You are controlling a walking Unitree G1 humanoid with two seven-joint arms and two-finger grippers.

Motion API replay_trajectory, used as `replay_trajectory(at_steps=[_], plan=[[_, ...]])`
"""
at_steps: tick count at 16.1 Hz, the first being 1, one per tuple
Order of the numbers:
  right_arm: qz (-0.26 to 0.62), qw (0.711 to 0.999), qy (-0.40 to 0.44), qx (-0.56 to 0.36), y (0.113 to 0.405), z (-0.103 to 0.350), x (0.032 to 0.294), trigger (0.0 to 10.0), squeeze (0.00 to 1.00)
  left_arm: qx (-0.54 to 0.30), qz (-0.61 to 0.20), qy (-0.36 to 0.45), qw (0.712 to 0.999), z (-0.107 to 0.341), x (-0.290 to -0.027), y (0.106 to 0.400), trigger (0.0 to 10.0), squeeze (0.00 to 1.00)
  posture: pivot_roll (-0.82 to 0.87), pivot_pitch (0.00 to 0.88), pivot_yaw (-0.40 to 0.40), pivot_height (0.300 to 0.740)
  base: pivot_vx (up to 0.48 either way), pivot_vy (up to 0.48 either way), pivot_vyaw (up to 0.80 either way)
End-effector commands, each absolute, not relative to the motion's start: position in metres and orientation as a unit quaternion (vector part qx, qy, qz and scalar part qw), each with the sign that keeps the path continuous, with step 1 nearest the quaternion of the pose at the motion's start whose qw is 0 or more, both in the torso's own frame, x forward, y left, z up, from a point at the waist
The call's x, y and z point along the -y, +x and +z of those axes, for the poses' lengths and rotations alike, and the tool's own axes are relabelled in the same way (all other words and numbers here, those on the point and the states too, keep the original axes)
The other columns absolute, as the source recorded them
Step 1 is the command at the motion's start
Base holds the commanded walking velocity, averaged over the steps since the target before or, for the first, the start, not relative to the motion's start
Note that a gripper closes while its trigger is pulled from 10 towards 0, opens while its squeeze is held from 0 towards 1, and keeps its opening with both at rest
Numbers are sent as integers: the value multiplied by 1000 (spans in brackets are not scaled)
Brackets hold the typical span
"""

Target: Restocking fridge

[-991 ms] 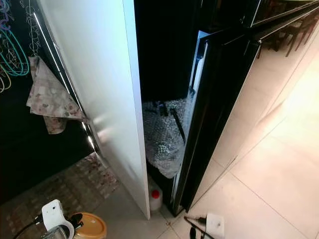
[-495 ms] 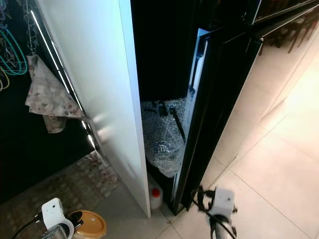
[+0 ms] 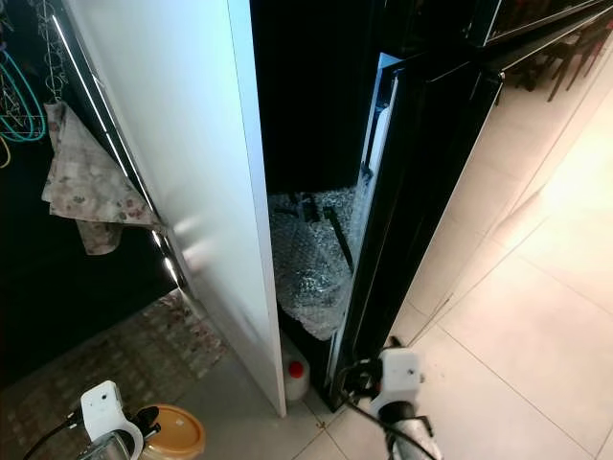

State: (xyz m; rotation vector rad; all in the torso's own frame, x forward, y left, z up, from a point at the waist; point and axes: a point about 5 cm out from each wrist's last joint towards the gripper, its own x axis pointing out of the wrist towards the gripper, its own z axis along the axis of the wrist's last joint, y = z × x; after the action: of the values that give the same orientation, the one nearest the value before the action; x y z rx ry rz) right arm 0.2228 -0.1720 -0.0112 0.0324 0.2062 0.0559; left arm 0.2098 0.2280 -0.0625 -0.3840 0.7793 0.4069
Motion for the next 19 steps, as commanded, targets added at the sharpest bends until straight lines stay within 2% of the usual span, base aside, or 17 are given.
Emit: replay_trajectory(at_steps=[1, 3, 4, 5, 8, 12, 17, 18, 19], plan=[[-22, 995, -3, -92, 228, -4, 186, 10000, 0, -379, 193, -178, 887, -64, -227, 208, 10000, 0, 15, 0, 2, 740, 0, 0, 0], [-75, 995, -17, -70, 235, 8, 201, 10000, 0, -379, 193, -178, 887, -64, -228, 208, 10000, 0, 14, 0, 4, 740, 0, 0, 0], [-77, 995, -16, -58, 239, 15, 203, 10000, 184, -380, 194, -177, 887, -64, -228, 208, 10000, 0, 13, 0, 5, 740, 0, 0, 0], [-60, 997, -11, -47, 245, 21, 201, 10000, 1000, -381, 194, -177, 887, -64, -228, 207, 10000, 0, 10, 0, 7, 740, 0, 0, 0], [-40, 999, -6, -11, 263, 39, 192, 10000, 1000, -382, 193, -178, 886, -65, -228, 206, 10000, 0, 16, 0, 4, 740, 0, 0, 0], [17, 1000, 1, -24, 257, 37, 175, 10000, 1000, -385, 194, -177, 885, -66, -228, 204, 10000, 0, 14, 0, 4, 740, 0, 0, 0], [23, 1000, -7, -7, 268, 51, 175, 10000, 1000, -385, 192, -177, 885, -66, -227, 204, 10000, 0, 15, 0, 2, 740, 0, 0, 0], [56, 998, 4, 2, 273, 57, 168, 10000, 0, -384, 192, -178, 885, -66, -227, 204, 10000, 0, 16, 0, 1, 740, 0, 0, 0], [80, 997, 14, -2, 275, 58, 162, 10000, 0, -384, 192, -178, 885, -66, -227, 204, 10000, 0, 16, 0, 0, 740, 0, 0, 0]])
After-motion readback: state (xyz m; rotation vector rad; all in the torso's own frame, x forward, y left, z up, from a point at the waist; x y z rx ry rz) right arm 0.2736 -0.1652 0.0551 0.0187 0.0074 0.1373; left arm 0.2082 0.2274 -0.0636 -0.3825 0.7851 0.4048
